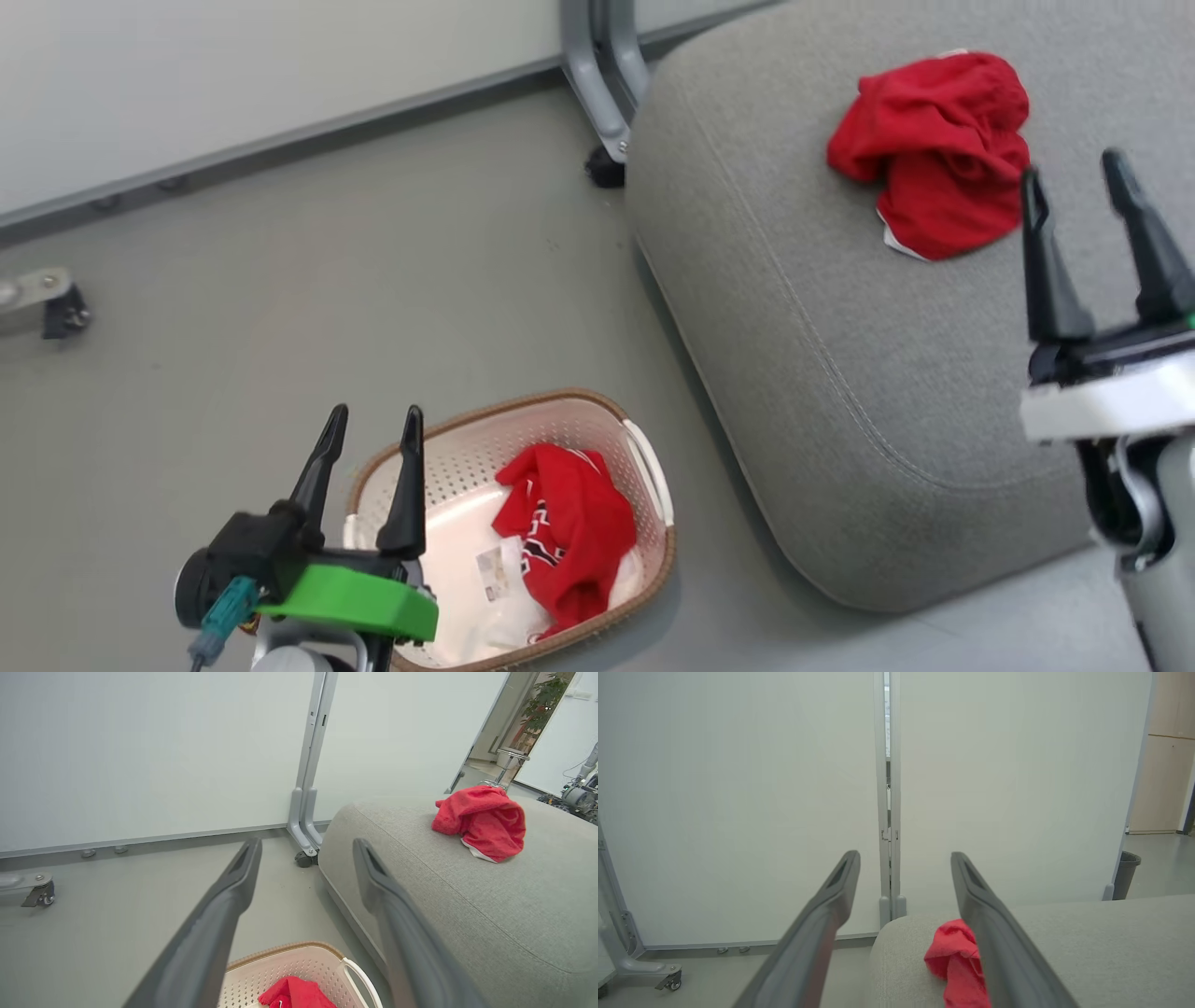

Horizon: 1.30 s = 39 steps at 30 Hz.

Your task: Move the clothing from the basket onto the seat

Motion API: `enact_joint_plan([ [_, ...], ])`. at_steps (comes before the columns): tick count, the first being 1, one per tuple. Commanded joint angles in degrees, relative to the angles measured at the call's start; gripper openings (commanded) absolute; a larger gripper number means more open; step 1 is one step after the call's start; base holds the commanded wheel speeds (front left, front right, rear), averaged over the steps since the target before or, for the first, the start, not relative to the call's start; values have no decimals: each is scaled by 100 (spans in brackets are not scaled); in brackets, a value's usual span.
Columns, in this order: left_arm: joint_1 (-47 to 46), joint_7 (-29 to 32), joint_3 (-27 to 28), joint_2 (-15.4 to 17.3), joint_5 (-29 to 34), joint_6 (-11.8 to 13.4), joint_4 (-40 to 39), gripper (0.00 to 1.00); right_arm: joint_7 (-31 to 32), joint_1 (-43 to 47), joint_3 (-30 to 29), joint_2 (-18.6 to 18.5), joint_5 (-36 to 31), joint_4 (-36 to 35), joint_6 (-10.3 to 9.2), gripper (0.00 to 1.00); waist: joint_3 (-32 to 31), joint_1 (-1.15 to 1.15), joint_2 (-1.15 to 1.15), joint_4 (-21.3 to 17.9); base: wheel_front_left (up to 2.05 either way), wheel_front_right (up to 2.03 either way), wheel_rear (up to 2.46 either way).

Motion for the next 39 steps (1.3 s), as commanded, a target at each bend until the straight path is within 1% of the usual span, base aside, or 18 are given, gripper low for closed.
enact_joint_plan([
  [1, 162, 6, 74, 4, -56, -11, -1, 100, -16, 258, -43, 128, -45, -77, -8, 100, -513, 1, 0, 529, 0, 0, 0],
  [4, 290, 5, 204, 5, -96, 25, -47, 100, -16, 757, -133, 479, -53, -153, -9, 100, -657, 1, 0, 766, 0, 0, 0],
  [12, 596, 6, 305, 3, -146, 120, -77, 100, -16, 1709, -293, 1180, -250, -47, -5, 100, -936, 1, 0, 1312, 0, 0, 0],
  [15, 680, 5, 198, 3, -15, 131, -57, 100, -16, 1956, -416, 1404, -364, -25, -5, 100, -1016, 1, 0, 1489, 0, 0, 0],
  [19, 798, 6, 231, 10, -147, 296, -78, 100, -16, 2166, -527, 1607, -495, -37, -5, 100, -1093, 1, 0, 1646, 0, 0, 0],
  [21, 833, 6, 171, 6, 139, 319, -137, 100, -16, 2219, -499, 1668, -544, -40, -5, 100, -1114, 1, 0, 1689, 0, 0, 0],
  [24, 936, 6, 184, 19, 66, 414, -154, 100, -16, 2287, -441, 1695, -673, -18, -5, 100, -1143, 1, 0, 1750, 0, 0, 0],
  [29, 987, 6, 245, 10, -79, 471, -148, 100, -16, 2262, -470, 1735, -768, 43, -5, 100, -1174, 1, 0, 1811, 0, 0, 0],
  [36, 998, 6, 233, 9, -40, 364, -63, 100, -16, 2209, -471, 1766, -773, 104, -5, 100, -1173, 1, 0, 1823, 0, 0, 0],
  [39, 993, 6, 212, 9, -39, 347, -47, 100, -16, 2200, -542, 1786, -662, 141, -5, 100, -1182, 1, 0, 1807, 0, 0, 0],
])
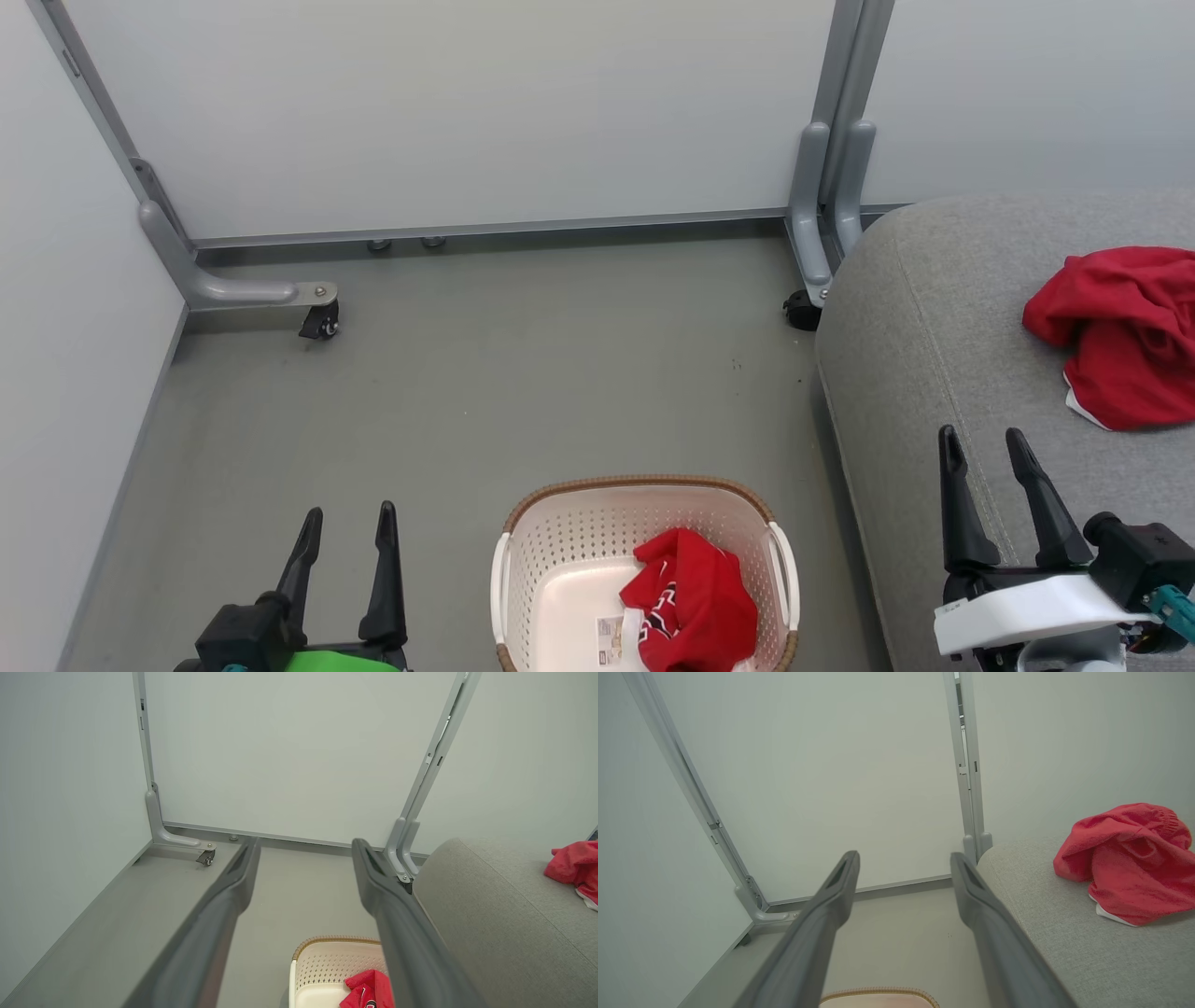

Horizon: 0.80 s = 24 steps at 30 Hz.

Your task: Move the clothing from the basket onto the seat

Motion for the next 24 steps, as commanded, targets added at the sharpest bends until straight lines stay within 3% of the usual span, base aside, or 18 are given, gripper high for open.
enact_joint_plan([
  [1, 53, 6, -15, 21, 42, -22, 10, 100, -16, -24, -49, 13, 60, 12, -2, 100, -6, 0, 0, -13, 0, 0, 0],
  [14, -37, 6, -87, 22, 64, -80, 81, 100, -16, -120, 33, -40, 5, -50, -2, 100, 151, 0, 0, -201, 0, 0, 0],
  [24, -421, 6, -314, 21, 163, -126, 335, 100, -16, -450, -202, -82, -23, -334, -2, 100, 921, 0, 0, -778, 0, 0, 0],
])
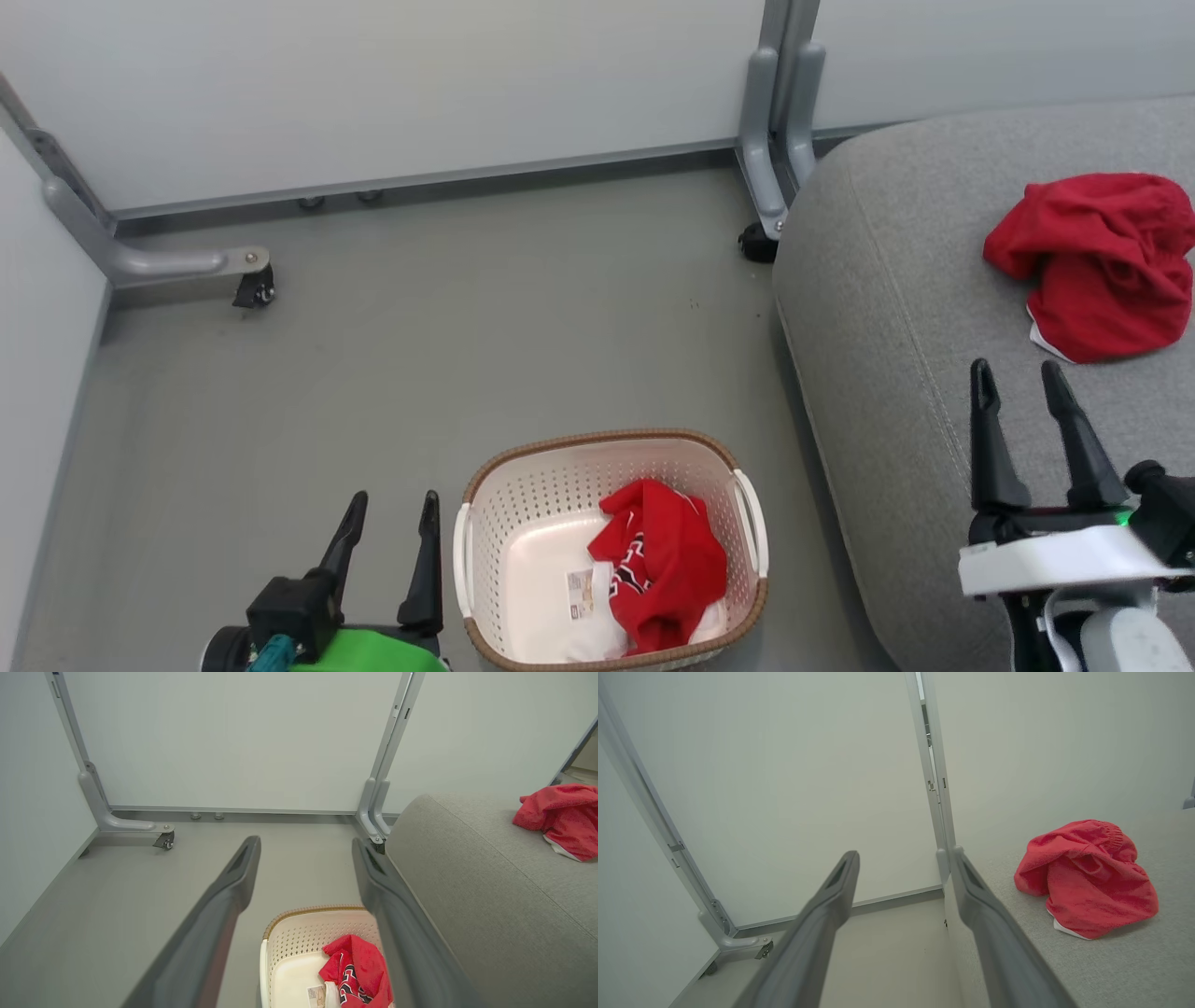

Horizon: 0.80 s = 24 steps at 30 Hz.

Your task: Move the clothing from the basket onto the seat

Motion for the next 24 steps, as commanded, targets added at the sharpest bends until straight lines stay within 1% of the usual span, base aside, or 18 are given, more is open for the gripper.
enact_joint_plan([
  [1, -195, 6, -90, 24, 41, -57, 118, 100, -18, -153, -127, -9, -62, -61, -2, 100, 538, 0, 0, -384, 0, 0, 0],
  [3, -407, 5, -238, 23, 263, -125, 293, 100, -17, -287, -225, 27, -86, -162, -1, 100, 802, 0, 0, -530, 0, 0, 0],
  [5, -602, 5, -319, 28, 352, -167, 505, 100, -17, -430, -324, 38, -116, -295, -2, 100, 1080, 0, 0, -682, 0, 0, 0],
  [10, -1251, 4, -544, 27, 692, -228, 1043, 100, -17, -775, -486, 92, -114, -620, -1, 100, 1810, 0, 0, -1068, 0, 0, 0],
  [15, -1980, 4, -849, 113, 1033, -269, 1814, 100, -17, -1073, -491, 120, -56, -826, -1, 100, 2520, 0, 0, -1408, 0, 0, 0],
  [18, -2516, 3, -1131, 191, 1165, -275, 2396, 100, -17, -1220, -428, 134, -23, -925, -1, 100, 2998, 0, 0, -1600, 0, 0, 0],
  [24, -3535, 3, -1831, 244, 1185, -281, 3641, 100, -17, -1411, -293, 149, 178, -997, -1, 100, 3790, 0, 0, -1850, 0, 0, 0],
])
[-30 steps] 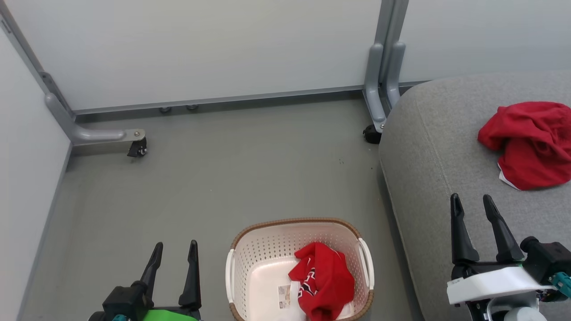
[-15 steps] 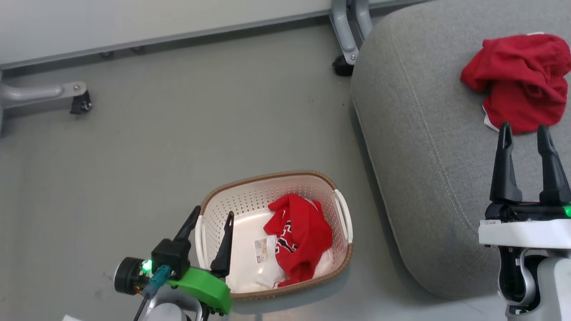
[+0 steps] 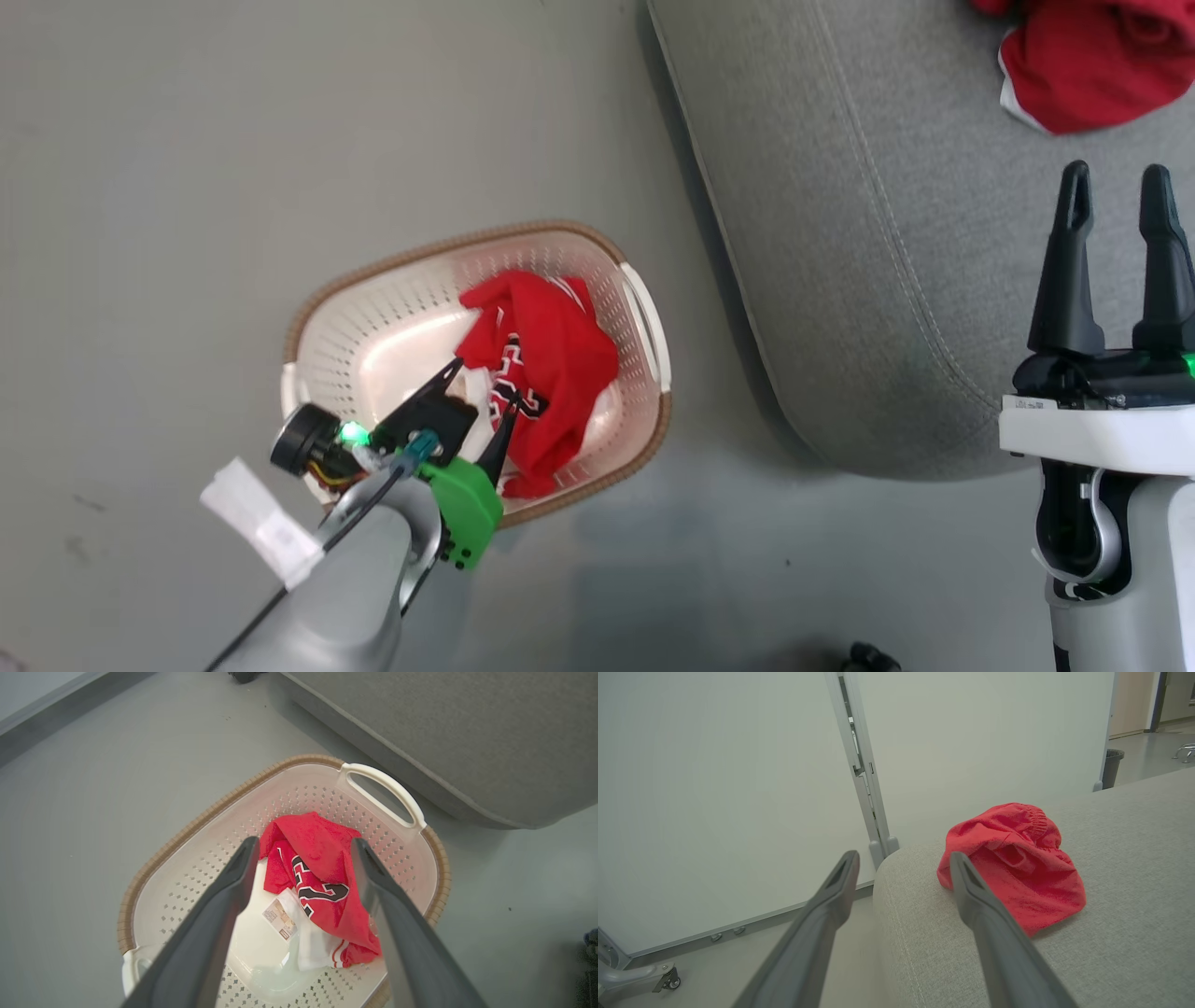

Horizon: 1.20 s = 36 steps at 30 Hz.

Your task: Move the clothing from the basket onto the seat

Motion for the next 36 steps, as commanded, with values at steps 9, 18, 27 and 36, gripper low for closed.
enact_joint_plan([
  [9, -1380, 158, -1386, -47, -752, -19, 1376, 100, -17, -389, 271, 18, 291, -6, -1, 100, 1850, -1, 0, -846, 0, 0, 0],
  [18, -2101, 510, -1590, 42, -1506, -20, 2126, 100, -17, -530, 511, 16, 710, 90, -1, 100, 2302, -1, 0, -1069, 0, 0, 0],
  [27, -2579, 1088, -1354, 220, -1800, 313, 2413, 100, -17, -573, 751, 16, 997, 170, -1, 100, 2689, -1, 0, -1326, 0, 0, 0],
  [36, -2896, 1960, -1511, 345, -1642, 959, 2469, 100, -17, -490, 919, 15, 1143, 185, -1, 100, 2814, -1, 0, -1383, 0, 0, 0],
])
